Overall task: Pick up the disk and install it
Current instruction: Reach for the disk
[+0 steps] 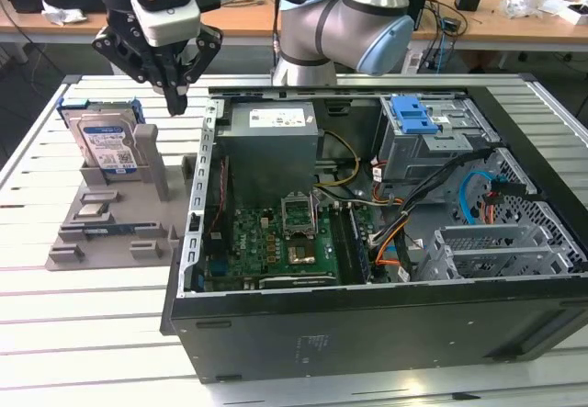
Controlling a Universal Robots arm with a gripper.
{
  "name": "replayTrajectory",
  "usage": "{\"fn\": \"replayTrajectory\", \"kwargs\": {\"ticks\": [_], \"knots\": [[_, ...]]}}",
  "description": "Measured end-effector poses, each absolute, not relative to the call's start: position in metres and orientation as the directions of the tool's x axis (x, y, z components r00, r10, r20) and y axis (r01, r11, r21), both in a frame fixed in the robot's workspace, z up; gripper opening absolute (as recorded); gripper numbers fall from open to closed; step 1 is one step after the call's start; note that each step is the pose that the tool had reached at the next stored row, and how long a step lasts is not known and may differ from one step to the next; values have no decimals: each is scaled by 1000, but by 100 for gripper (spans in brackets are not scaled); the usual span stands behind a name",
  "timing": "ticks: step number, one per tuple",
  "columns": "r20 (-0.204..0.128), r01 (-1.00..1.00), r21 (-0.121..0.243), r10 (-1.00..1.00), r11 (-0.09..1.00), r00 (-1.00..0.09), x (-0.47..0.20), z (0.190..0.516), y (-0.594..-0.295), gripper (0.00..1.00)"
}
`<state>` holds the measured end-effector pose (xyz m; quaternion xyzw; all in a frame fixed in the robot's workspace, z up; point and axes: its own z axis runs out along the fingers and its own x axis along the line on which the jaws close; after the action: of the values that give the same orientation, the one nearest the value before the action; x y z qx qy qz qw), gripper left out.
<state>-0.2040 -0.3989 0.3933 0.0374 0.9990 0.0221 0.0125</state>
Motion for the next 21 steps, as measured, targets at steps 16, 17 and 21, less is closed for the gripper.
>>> {"fn": "replayTrajectory", "kwargs": {"ticks": [16,17,21], "knots": [[-23,74,45,75,996,-997,-232,393,-399,11],[-23,74,45,75,996,-997,-233,393,-399,11],[-23,74,45,75,996,-997,-240,393,-399,11]]}}
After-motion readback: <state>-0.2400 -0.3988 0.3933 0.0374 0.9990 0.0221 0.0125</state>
